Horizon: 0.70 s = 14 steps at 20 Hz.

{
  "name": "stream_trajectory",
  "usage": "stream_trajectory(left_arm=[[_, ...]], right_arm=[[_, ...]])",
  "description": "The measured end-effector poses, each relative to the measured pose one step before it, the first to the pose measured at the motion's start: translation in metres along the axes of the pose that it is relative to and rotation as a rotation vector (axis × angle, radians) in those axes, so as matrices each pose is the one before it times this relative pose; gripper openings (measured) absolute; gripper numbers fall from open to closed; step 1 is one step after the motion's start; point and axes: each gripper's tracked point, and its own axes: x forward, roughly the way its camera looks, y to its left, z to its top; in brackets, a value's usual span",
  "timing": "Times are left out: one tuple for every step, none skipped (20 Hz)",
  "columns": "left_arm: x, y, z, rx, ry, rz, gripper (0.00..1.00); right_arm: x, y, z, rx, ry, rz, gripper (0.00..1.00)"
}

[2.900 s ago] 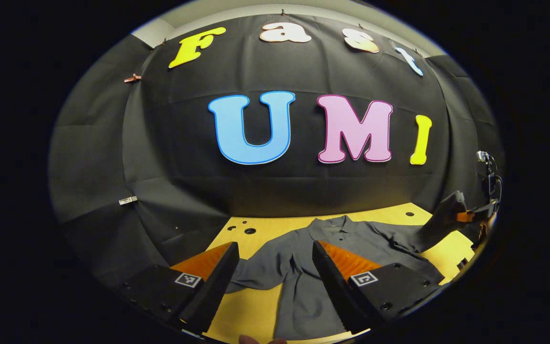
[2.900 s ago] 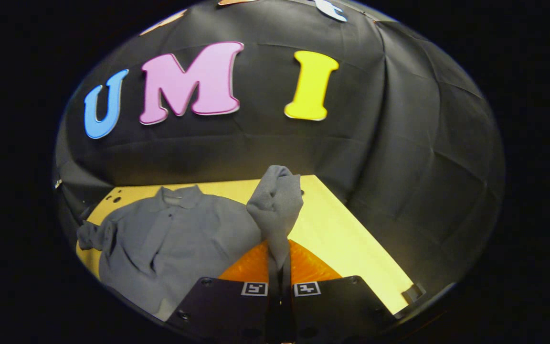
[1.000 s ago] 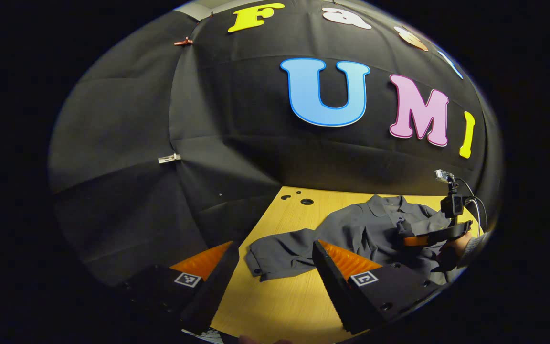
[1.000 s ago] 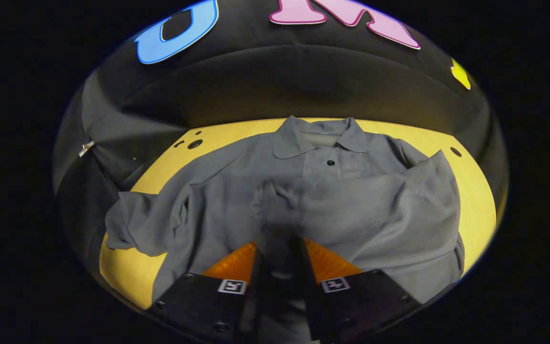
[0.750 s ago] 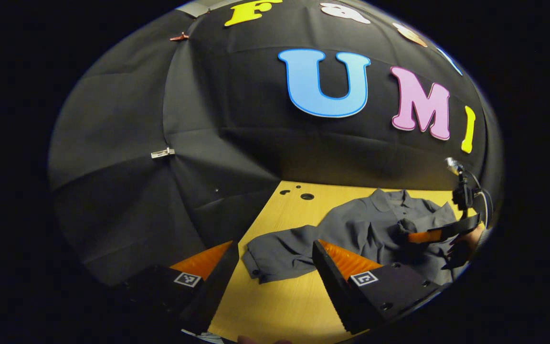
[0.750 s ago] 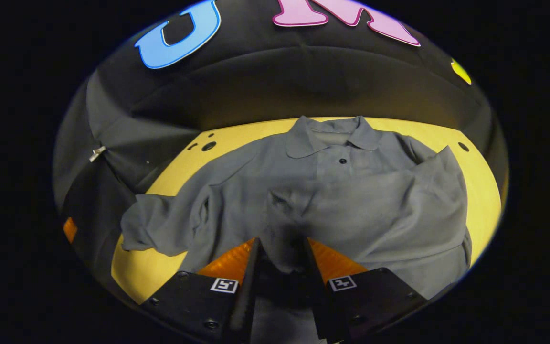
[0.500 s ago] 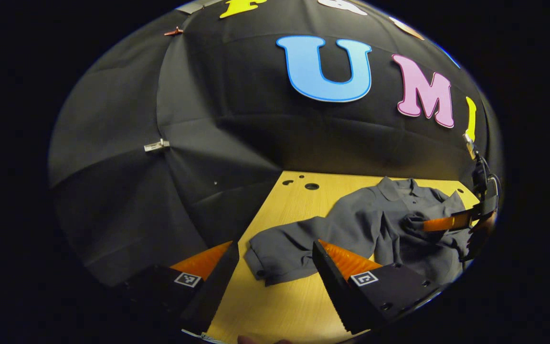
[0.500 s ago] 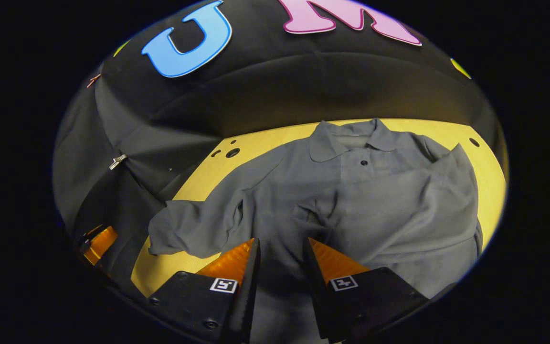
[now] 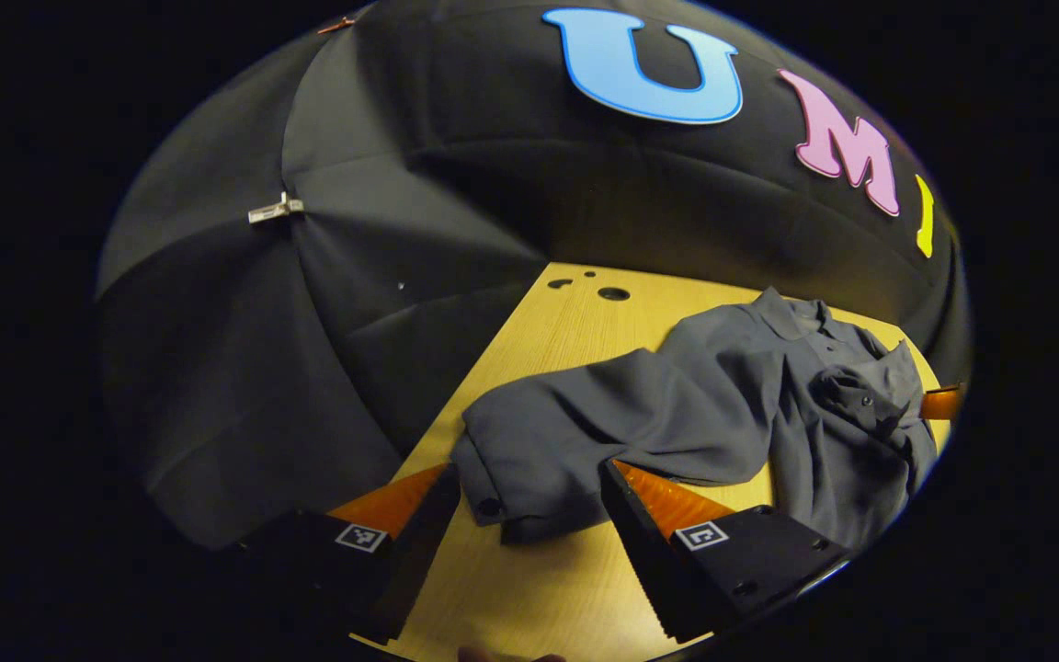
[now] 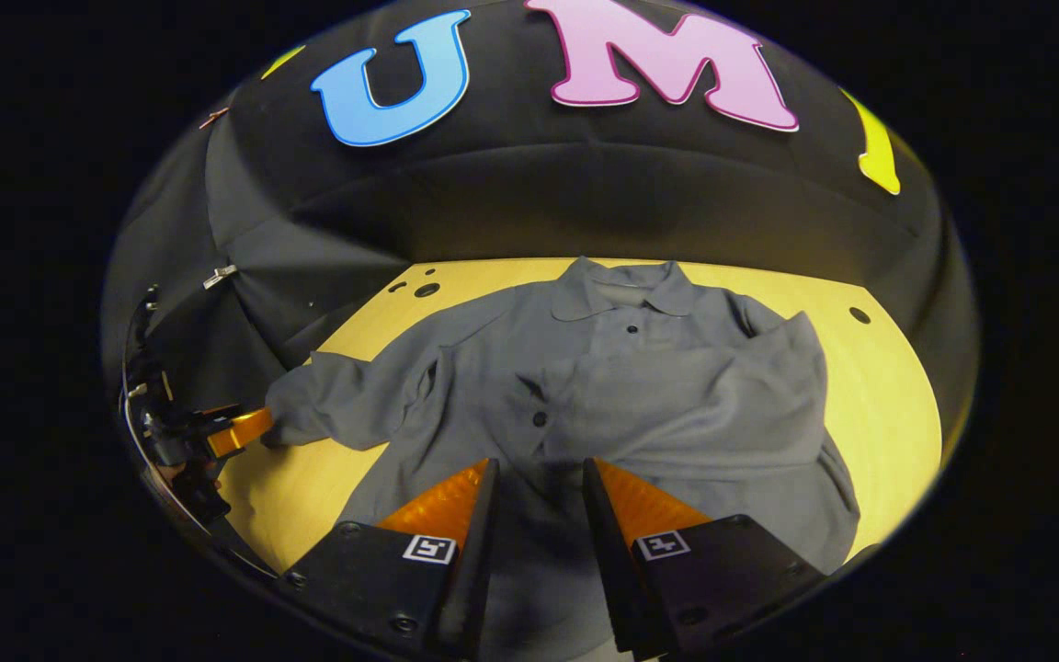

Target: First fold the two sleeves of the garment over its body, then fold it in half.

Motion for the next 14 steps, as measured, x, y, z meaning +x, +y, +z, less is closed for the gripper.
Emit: stream_trajectory(left_arm=[[0.00714,0.00073,-0.0039,-0.00142,0.01545,0.0097,0.98],[0.00501,0.00359,-0.00365,-0.00195,0.01475,0.01293,0.98],[0.00627,0.00365,-0.00186,-0.00943,0.00852,0.01083,0.98],[0.00555,0.00149,-0.00287,-0.01007,0.01676,0.00502,0.98],[0.00363,0.0017,-0.00518,-0.00549,0.01652,0.00595,0.98],[0.00437,0.00105,-0.00466,-0.00193,0.01775,0.00564,0.98],[0.00305,0.00005,-0.00395,-0.00446,0.01307,-0.00079,0.98],[0.00245,-0.00147,-0.0031,-0.00268,0.01425,-0.00097,0.98],[-0.00077,0.0004,-0.00201,-0.00032,0.00903,0.00071,0.97],[0.00233,-0.0009,0.00077,0.01013,-0.00043,-0.00907,0.98],[-0.00138,-0.00241,-0.00032,0.02145,0.00911,-0.00987,0.94],[0.00144,-0.00777,-0.00118,0.02723,0.01477,-0.02196,0.87],[-0.00024,-0.00455,0.0033,0.03079,0.00966,-0.02851,0.76],[0.00069,-0.00535,0.00068,0.02238,0.01791,-0.02693,0.54]], right_arm=[[-0.00877,-0.00556,-0.00277,-0.00157,-0.00049,-0.00697,0.56],[-0.00807,-0.00583,-0.00171,-0.00008,-0.00198,-0.00748,0.56],[-0.0094,-0.00753,-0.00224,0.00248,-0.00192,-0.00834,0.56],[-0.00774,-0.0065,-0.0014,0.00653,-0.00204,-0.00848,0.56],[-0.0071,-0.00726,-0.00101,0.00592,-0.00385,-0.0101,0.56],[-0.00605,-0.00703,-0.00055,0.00258,-0.00356,-0.01048,0.56],[-0.00588,-0.00728,-0.00099,0.00239,-0.00224,-0.011,0.57],[-0.00526,-0.00519,-0.001,0.00372,-0.00112,-0.00701,0.57],[-0.00531,-0.00558,-0.00121,0.00615,0.00019,-0.00603,0.56],[-0.00593,-0.00521,-0.00077,0.00517,-0.00089,-0.00434,0.57],[-0.00744,-0.00587,-0.00057,0.00602,-0.00283,-0.00372,0.57],[-0.00428,-0.00375,-0.00214,0.00333,-0.00075,-0.00168,0.57],[-0.00366,-0.00284,-0.00207,0.0012,-0.00113,-0.00444,0.57],[-0.00512,-0.00508,-0.00102,-0.00231,-0.00405,-0.00995,0.57]])
